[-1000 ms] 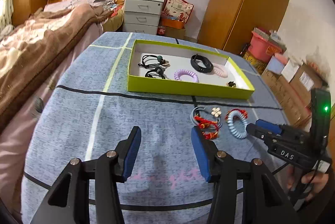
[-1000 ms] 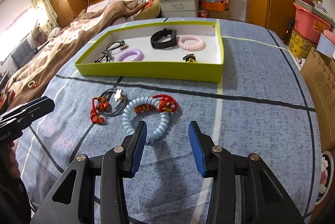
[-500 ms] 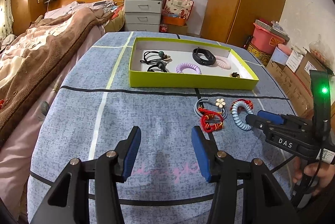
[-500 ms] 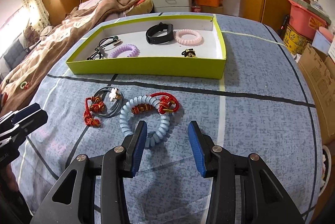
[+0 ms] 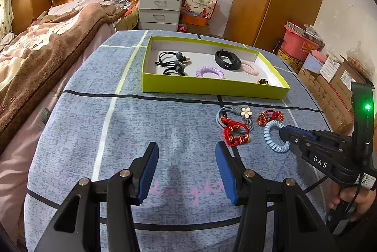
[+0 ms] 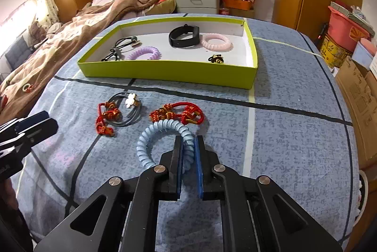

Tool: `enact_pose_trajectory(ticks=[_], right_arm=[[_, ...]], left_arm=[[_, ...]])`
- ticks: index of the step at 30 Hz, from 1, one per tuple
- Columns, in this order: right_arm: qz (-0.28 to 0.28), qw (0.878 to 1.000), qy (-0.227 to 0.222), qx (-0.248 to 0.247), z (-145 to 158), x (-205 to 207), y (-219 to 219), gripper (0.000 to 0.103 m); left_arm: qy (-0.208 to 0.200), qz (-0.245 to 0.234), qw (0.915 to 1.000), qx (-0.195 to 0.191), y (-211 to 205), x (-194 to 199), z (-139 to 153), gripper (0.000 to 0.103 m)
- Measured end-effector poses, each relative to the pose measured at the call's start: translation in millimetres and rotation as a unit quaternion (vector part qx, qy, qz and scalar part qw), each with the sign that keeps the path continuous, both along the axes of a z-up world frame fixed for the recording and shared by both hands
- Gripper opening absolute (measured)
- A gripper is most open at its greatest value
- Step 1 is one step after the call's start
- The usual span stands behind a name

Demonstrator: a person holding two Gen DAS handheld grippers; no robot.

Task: Organize jewelry
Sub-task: 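Close the left gripper on the red tasseled hair tie while the right gripper holds the blue coil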

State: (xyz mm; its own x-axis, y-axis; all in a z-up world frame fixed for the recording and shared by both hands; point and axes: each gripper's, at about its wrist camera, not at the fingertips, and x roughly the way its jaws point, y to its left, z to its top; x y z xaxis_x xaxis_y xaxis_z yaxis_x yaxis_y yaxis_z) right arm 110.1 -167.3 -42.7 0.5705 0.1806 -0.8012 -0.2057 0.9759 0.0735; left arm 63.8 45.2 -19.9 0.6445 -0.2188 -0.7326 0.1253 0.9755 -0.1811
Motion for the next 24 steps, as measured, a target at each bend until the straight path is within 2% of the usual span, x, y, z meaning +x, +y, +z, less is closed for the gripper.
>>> enact_pose_trajectory(ticks=[10,20,24], right_arm=[[-0.004,0.999,-0.012,0.050,10.8,-14.5,-16.5,0.010],[-0.013,0.997,-0.016,0.068,13.5,-17.9,-31.2,0.010],[-0.014,0.997,-0.017,0.076,13.6,-17.9,-34.3,0.010]], left_arm=[[0.012,-0.030,0.9991,-0.029,-15.8,6.5,-4.6,0.052],[0.021,-0.062,0.9976,-0.024,-51.2,24.1,-5.2,0.052],[0.022,-0.059,0.9979,-0.015,-60.4,29.7,-7.0,0.052]])
